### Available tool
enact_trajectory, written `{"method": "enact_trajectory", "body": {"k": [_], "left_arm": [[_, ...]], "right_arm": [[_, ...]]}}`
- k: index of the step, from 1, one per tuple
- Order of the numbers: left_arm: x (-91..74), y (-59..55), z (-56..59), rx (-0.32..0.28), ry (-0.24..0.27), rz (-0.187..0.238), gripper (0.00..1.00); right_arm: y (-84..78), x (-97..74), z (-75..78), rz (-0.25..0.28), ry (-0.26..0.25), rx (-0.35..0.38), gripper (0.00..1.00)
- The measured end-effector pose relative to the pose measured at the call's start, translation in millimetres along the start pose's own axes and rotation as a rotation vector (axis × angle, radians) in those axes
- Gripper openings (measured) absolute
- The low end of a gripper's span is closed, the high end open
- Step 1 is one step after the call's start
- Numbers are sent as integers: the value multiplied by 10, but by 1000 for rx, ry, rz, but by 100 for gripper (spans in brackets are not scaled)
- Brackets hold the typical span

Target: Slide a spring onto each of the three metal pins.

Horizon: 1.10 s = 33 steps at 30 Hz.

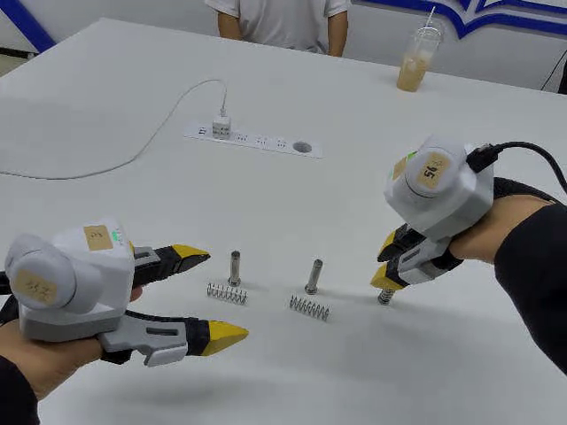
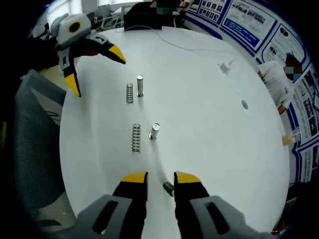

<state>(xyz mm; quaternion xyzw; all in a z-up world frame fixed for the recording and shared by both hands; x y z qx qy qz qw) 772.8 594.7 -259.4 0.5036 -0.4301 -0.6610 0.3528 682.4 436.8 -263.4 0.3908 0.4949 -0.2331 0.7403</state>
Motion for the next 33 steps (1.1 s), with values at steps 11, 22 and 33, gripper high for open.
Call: {"method": "enact_trajectory", "body": {"k": [11,22,33], "left_arm": [[6,21,19,3,-3,1,66],[27,24,38,4,-10,-3,65],[33,11,70,6,-18,-10,65]], "right_arm": [[134,261,-168,30,62,-1,19],[230,488,-293,34,107,-12,18],[227,635,-348,19,126,-12,16]]}}
Point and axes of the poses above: the centre of the closed fingertips' face, and the gripper's own axes: x roughly forward along the fingers, z roughly to its right, y roughly out of its top, the point moved 2 cm from there along -x, roughly backward along the fingers, and after that the axes turned 9 degrees about -x, right-handed, at the moved point
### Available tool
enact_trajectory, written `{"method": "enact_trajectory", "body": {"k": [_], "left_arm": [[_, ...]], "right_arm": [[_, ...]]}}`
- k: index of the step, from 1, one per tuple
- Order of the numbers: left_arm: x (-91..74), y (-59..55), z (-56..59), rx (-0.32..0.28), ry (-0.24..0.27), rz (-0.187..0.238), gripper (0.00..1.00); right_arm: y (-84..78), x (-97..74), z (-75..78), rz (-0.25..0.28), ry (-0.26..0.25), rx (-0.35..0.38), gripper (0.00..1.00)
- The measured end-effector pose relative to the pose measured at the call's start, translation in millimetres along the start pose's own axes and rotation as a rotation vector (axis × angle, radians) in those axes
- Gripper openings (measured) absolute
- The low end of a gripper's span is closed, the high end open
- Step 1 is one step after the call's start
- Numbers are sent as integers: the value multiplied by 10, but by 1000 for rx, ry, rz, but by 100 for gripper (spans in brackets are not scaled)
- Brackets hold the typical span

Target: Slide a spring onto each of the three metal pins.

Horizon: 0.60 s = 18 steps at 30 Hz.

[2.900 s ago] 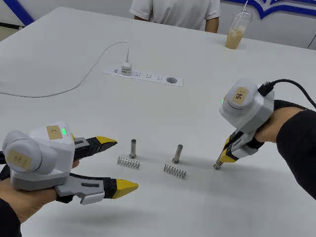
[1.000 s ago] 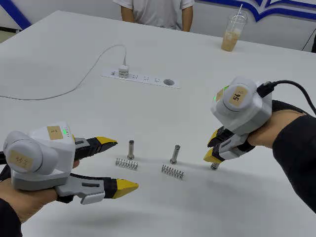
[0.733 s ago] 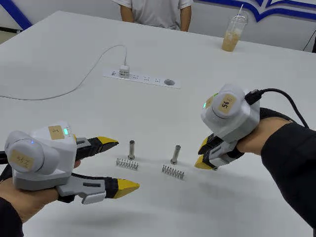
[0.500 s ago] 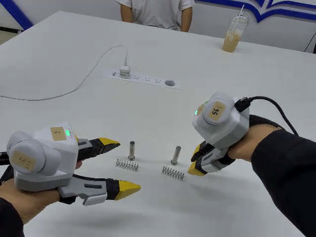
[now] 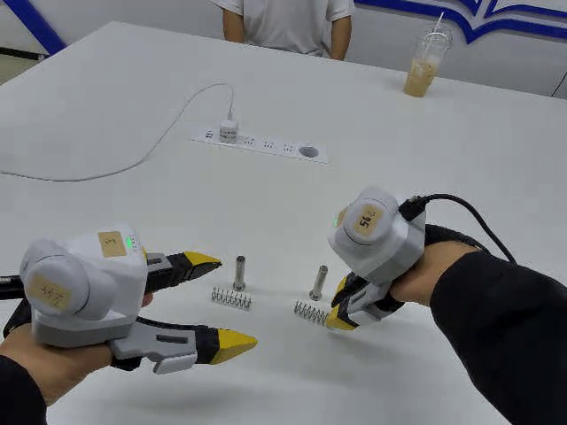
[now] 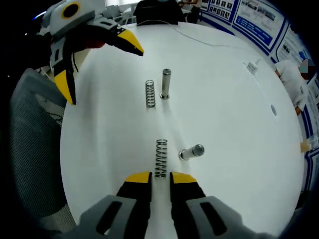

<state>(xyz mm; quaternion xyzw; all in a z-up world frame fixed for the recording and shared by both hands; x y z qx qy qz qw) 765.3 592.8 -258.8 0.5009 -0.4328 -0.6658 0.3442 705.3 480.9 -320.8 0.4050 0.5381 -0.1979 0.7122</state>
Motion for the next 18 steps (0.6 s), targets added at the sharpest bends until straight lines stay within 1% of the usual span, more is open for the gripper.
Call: {"method": "enact_trajectory", "body": {"k": [12,18], "left_arm": [[22,-22,13,4,-13,-5,64],[47,-39,32,6,-23,-9,63]], "right_arm": [[-11,70,-1,-8,9,6,12],[-15,77,7,-9,10,8,12]]}}
Point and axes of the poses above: the centre of the closed fingertips' face, and the gripper's own axes: x roughly forward along the fingers, z roughly to its right, y roughly out of its top, the point moved 2 cm from there along -x, roughly backward along the fingers, and after that the axes turned 9 degrees about -x, right-handed, at the moved point
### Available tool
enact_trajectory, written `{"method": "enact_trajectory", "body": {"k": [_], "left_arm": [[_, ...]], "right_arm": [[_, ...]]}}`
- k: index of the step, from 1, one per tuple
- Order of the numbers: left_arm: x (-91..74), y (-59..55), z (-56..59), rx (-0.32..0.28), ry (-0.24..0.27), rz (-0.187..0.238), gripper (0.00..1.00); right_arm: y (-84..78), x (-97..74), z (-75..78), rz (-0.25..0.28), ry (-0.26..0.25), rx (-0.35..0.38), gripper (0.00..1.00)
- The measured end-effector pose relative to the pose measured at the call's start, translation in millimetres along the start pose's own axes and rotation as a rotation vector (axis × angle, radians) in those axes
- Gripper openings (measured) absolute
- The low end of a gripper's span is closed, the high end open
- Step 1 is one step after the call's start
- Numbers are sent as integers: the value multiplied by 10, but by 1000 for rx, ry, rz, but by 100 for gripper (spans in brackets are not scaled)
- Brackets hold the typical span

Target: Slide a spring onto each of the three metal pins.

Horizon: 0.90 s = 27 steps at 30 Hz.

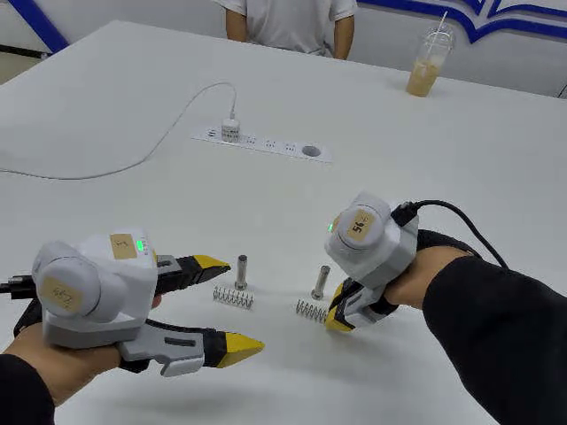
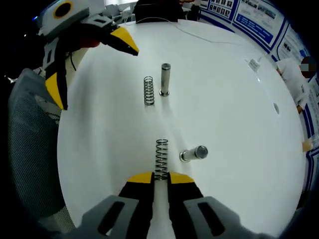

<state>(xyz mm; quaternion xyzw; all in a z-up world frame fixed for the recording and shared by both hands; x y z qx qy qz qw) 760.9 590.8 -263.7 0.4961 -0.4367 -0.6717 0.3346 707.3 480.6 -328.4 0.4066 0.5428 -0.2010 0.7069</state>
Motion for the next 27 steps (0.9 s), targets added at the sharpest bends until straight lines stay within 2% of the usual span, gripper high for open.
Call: {"method": "enact_trajectory", "body": {"k": [6,11,19,27], "left_arm": [[45,-12,42,5,-15,-7,63],[79,-21,83,10,-27,-13,63],[136,-24,124,24,-44,-26,61],[183,23,183,53,-73,-29,54]], "right_arm": [[-24,61,-33,-10,15,-7,12],[-14,32,-38,-4,14,-4,12],[32,-123,-109,-9,22,-44,12],[101,-304,-221,-10,45,-83,12]]}}
Point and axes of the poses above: the centre of the closed fingertips' face, and the gripper's own axes: x roughly forward along the fingers, z roughly to its right, y roughly out of its top, the point moved 2 cm from there along -x, roughly backward along the fingers, and after that the axes turned 9 degrees about -x, right-handed, at the moved point
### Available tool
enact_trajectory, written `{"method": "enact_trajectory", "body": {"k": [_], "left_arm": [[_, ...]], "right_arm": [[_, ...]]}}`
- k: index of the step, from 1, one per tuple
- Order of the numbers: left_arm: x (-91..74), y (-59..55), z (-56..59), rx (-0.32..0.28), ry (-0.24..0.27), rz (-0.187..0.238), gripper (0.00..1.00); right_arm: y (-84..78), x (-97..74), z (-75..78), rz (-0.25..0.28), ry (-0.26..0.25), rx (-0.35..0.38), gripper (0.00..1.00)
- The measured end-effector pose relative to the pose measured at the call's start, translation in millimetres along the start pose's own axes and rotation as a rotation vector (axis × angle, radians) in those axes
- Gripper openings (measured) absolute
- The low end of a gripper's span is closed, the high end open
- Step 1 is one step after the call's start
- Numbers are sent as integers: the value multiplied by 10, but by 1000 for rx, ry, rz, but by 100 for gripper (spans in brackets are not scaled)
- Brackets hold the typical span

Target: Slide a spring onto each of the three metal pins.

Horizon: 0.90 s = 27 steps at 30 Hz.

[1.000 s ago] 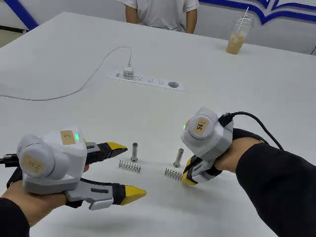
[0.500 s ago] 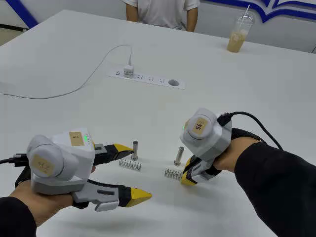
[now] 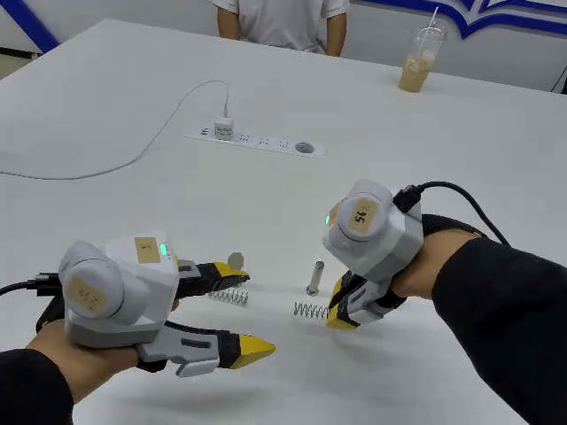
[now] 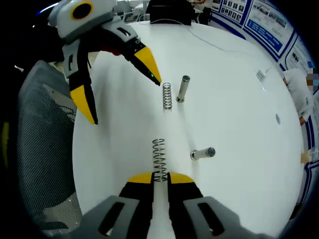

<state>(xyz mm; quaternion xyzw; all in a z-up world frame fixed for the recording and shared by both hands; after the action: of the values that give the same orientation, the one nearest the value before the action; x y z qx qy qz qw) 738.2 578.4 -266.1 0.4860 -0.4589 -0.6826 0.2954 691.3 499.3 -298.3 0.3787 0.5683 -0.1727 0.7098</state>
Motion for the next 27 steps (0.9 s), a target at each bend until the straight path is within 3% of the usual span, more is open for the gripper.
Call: {"method": "enact_trajectory", "body": {"k": [12,27], "left_arm": [[118,84,131,52,-57,-8,44],[157,93,256,103,-101,-16,29]], "right_arm": [[220,-219,-183,17,11,-81,12],[349,-279,-300,29,26,-150,12]]}}
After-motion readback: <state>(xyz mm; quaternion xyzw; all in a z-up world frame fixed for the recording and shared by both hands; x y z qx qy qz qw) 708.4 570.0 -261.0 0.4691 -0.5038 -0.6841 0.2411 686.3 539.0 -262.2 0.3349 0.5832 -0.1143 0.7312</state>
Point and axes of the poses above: the centre of the closed fingertips' face, and the gripper's own axes: x roughly forward along the fingers, z roughly to its right, y roughly out of its top, the point moved 2 cm from there along -x, roughly backward along the fingers, and after that the axes turned 9 degrees about -x, right-handed, at the moved point
